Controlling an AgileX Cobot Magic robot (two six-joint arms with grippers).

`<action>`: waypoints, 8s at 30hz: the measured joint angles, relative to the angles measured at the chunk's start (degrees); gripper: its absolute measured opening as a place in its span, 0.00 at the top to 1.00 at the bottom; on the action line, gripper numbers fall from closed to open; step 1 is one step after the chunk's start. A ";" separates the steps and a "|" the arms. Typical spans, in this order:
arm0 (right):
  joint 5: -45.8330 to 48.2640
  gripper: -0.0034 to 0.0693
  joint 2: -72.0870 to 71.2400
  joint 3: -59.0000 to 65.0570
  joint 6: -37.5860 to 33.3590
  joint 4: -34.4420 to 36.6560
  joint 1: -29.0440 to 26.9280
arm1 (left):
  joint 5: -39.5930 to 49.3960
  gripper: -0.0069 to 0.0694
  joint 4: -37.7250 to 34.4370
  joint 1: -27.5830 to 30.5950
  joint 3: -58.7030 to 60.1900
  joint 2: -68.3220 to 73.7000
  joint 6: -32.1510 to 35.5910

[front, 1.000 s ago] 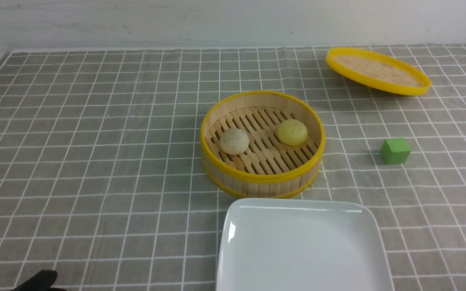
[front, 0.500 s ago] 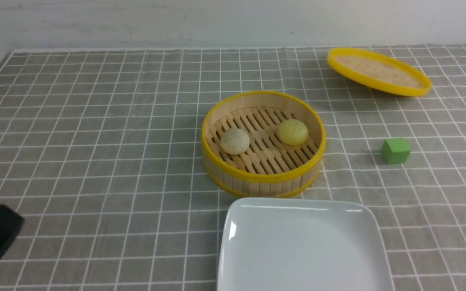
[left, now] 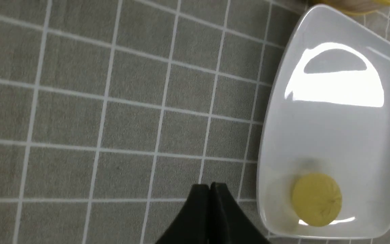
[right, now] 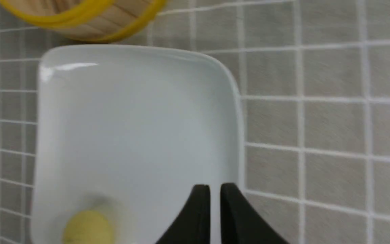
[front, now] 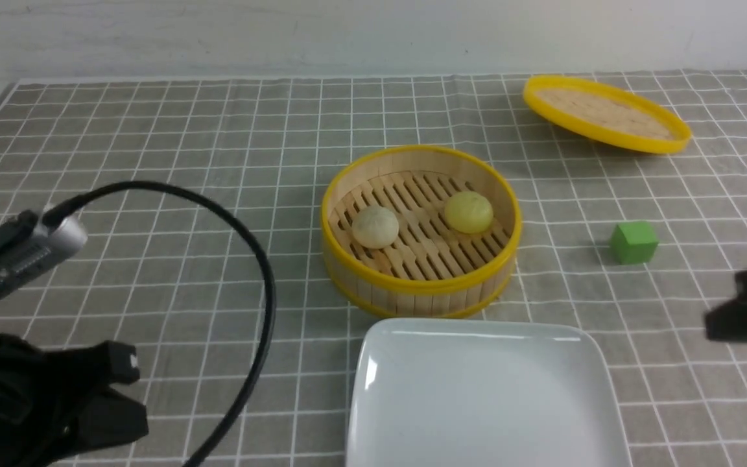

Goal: Put the steamed buns into the plate on the grey tablecloth.

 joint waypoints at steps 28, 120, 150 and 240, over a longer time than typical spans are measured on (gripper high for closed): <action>1.34 0.47 58.25 -62.52 22.87 -36.38 22.56 | -0.51 0.55 5.35 0.00 -0.97 1.28 0.67; 8.49 0.95 -10.10 -5.07 34.46 -40.48 26.95 | 6.68 0.81 16.19 -22.75 -80.14 77.83 -2.55; 9.55 0.92 -11.89 -5.07 34.41 -40.62 26.95 | -6.07 0.82 13.79 -38.67 -33.94 47.41 -6.73; -29.23 0.78 -70.01 50.37 32.96 -43.23 -1.33 | 15.57 0.91 48.58 -38.77 -35.63 -2.01 -19.98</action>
